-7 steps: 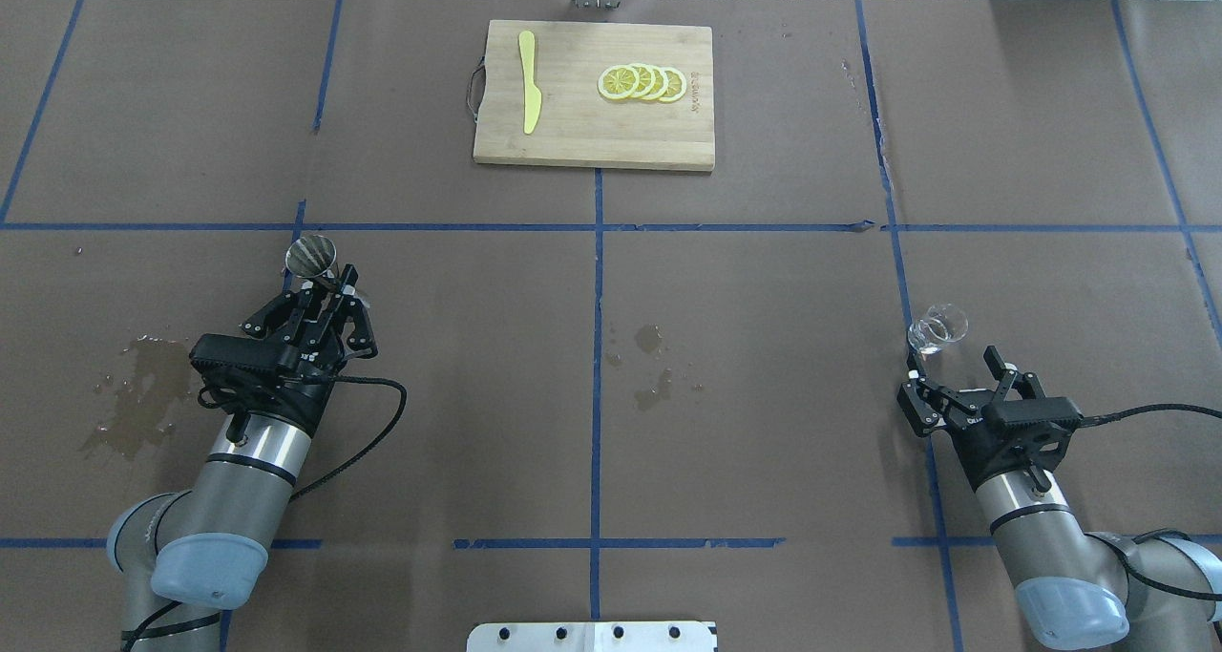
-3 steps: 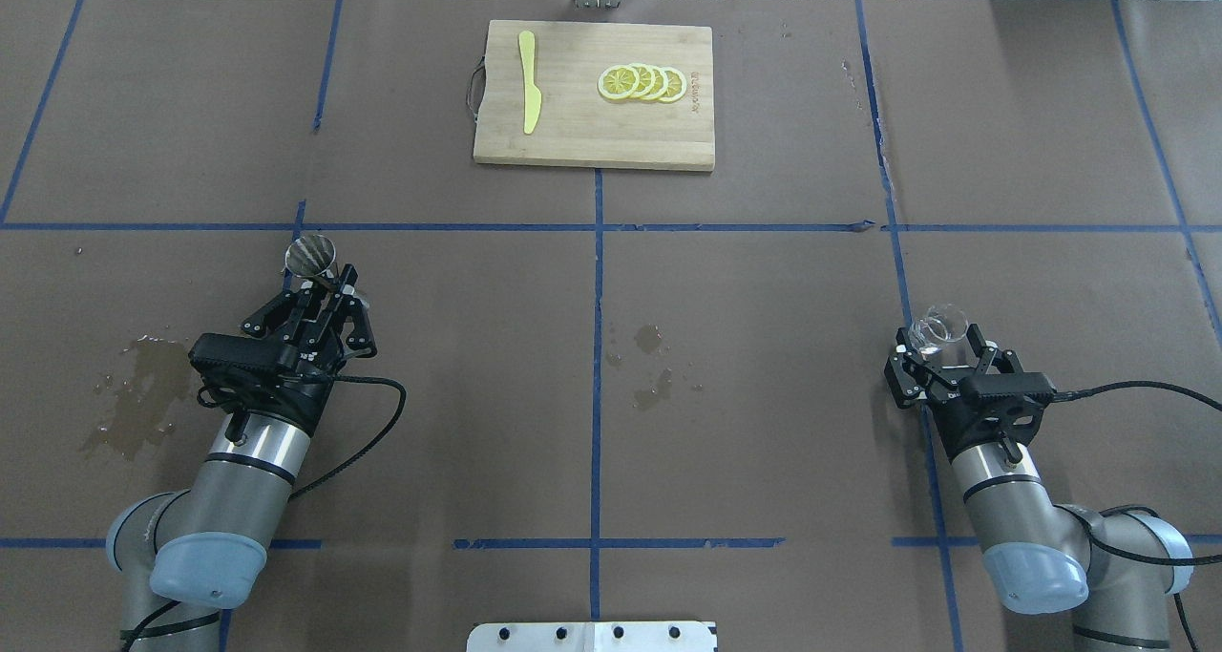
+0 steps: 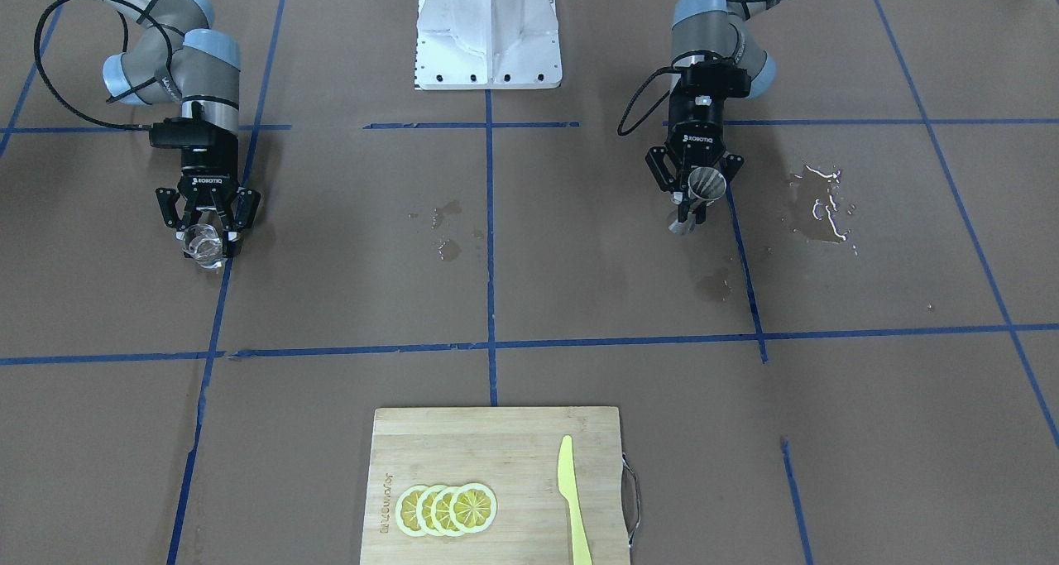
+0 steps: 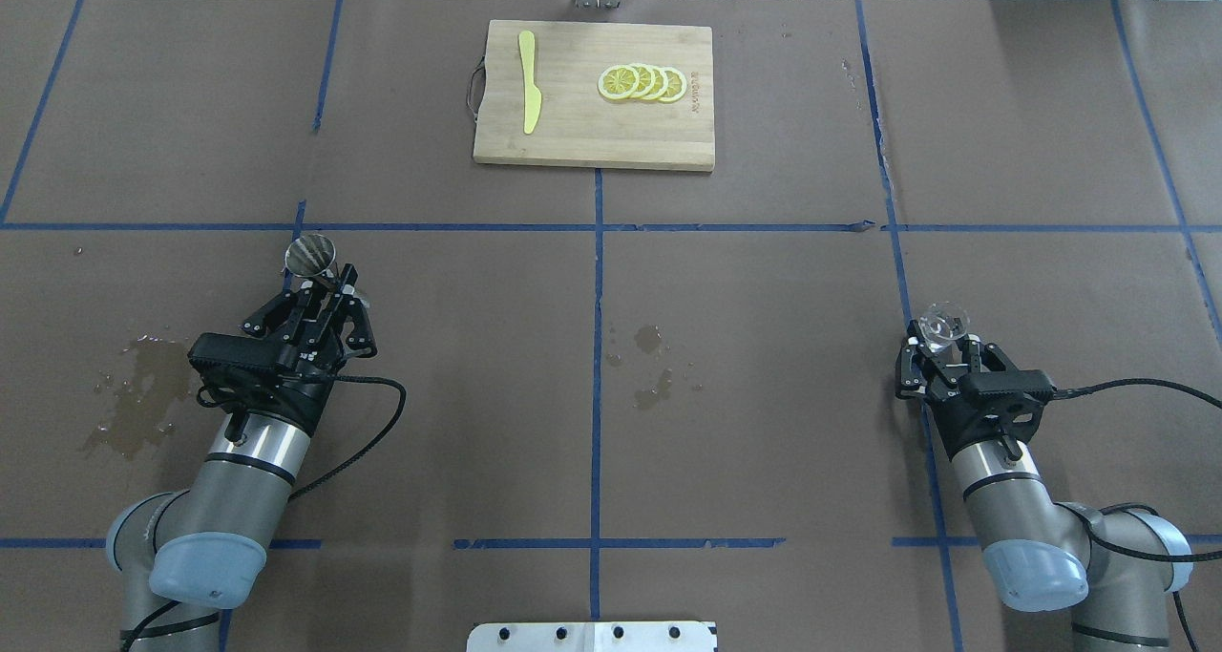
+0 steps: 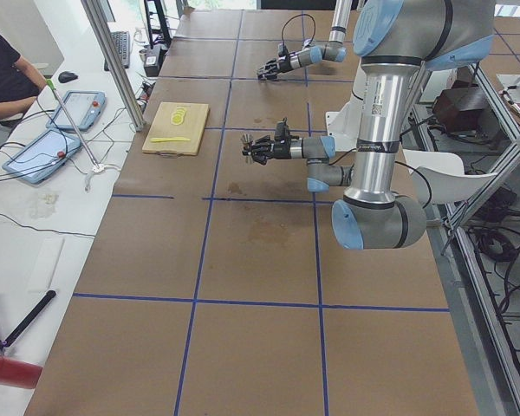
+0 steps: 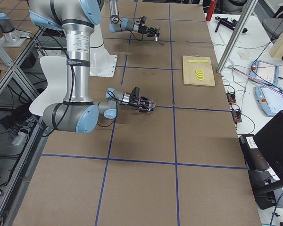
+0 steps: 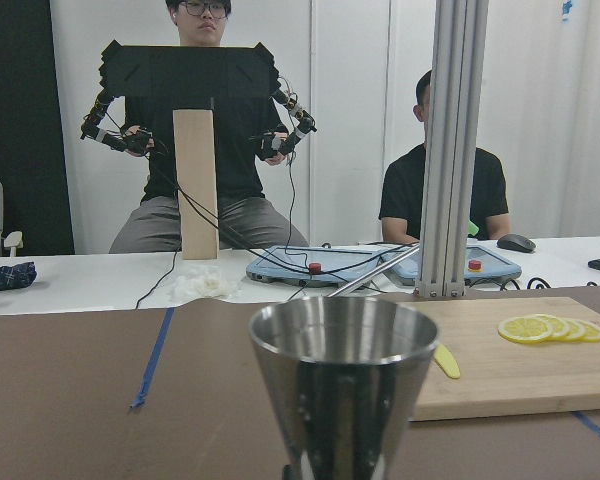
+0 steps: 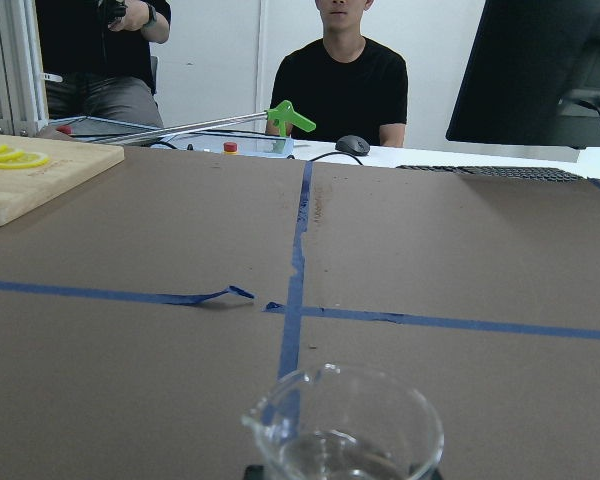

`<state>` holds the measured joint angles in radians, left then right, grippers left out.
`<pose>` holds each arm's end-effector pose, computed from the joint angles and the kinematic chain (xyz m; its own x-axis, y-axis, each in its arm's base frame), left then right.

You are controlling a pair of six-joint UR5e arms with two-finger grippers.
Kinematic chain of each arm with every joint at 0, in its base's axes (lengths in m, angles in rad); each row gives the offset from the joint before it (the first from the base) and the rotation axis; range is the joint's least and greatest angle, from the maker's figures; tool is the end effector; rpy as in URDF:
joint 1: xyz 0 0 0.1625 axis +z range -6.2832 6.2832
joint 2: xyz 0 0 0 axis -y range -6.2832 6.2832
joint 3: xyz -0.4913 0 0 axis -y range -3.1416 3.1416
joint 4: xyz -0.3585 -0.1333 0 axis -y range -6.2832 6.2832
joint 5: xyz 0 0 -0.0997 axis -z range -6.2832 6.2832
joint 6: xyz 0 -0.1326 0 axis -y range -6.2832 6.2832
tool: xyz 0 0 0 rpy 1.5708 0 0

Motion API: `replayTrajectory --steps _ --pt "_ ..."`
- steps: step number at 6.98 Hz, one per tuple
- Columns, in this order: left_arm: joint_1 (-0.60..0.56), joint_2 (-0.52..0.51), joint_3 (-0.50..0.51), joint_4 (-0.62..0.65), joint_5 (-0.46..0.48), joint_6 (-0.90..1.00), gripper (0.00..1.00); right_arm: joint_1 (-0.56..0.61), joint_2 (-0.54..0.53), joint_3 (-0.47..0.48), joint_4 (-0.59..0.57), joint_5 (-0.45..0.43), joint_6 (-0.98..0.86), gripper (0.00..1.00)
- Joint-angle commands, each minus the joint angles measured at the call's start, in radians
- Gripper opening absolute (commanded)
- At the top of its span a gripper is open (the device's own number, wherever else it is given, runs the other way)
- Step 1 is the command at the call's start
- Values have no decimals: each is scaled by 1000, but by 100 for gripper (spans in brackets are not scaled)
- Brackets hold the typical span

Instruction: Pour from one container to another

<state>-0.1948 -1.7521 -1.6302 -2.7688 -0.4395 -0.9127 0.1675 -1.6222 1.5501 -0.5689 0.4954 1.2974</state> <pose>0.4472 -0.3464 0.4689 0.6909 0.1289 -0.7114 0.6824 0.2085 0.7006 -0.3946 -0.3202 0.6368 0.7769 0.0012 0.6297 -0.5866 0.3650 0.7230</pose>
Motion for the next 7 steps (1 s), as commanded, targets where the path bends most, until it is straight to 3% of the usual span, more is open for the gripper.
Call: replayTrajectory --steps 1,4,7 --pt "1 -1 -3 1 -1 2 0 10 1 34 1 8 -54 1" --pt "3 -64 -57 0 -63 191 0 64 31 221 -2 29 -257 0" --pt "11 -183 -31 1 -111 279 0 69 163 303 -12 37 -427 0"
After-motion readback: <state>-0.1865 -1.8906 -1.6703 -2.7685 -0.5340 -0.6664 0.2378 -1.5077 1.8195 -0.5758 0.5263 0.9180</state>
